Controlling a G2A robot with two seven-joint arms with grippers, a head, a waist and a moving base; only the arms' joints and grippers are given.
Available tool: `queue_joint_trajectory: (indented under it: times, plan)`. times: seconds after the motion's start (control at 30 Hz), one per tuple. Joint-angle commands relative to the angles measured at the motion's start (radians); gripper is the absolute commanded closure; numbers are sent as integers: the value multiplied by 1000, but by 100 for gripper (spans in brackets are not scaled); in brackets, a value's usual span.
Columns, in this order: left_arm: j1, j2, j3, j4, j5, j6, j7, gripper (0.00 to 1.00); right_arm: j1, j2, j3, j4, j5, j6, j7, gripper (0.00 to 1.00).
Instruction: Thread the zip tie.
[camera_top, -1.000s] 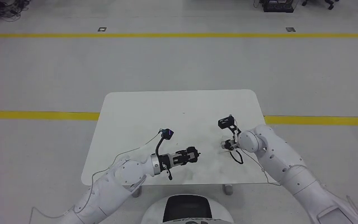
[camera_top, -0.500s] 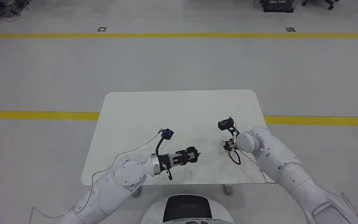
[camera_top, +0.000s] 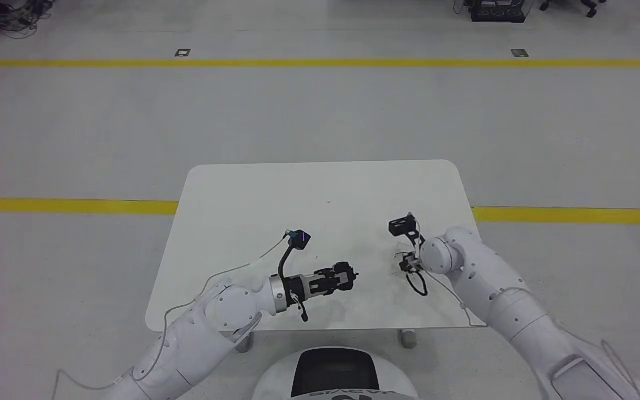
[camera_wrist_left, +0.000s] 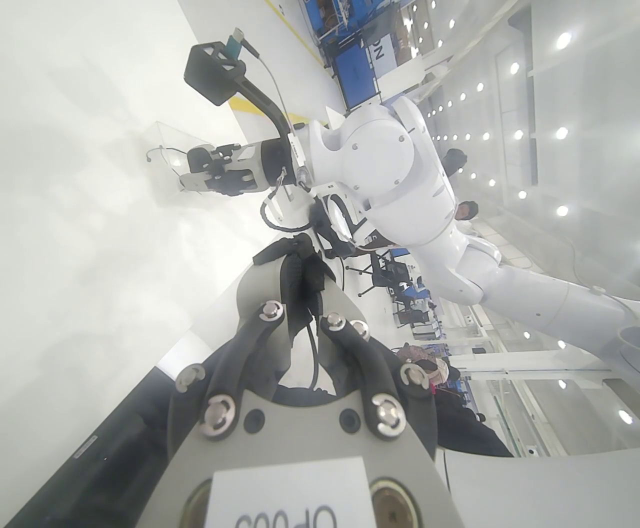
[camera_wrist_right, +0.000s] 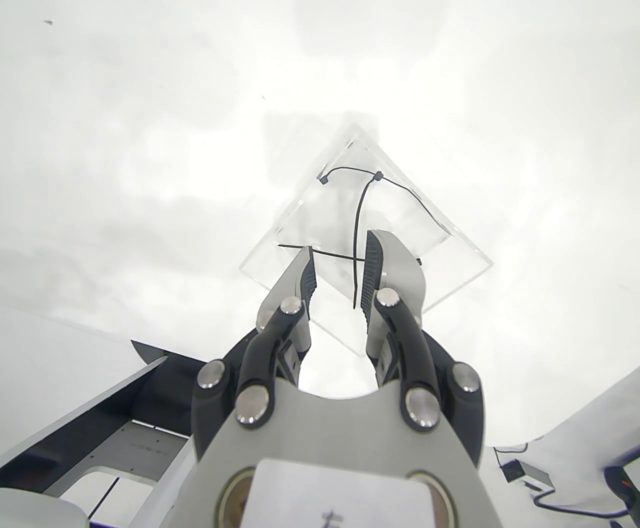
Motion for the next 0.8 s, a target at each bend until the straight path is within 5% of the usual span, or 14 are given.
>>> queue_joint_trajectory:
  times: [0.0, 0.77]
  plan:
    - [0, 0, 0, 0, 0, 0, 0, 100, 2, -4, -3, 9, -1, 1, -4, 80]
    - [0, 0, 0, 0, 0, 0, 0, 100, 23, -40, -26, 80, -39, 33, -24, 85]
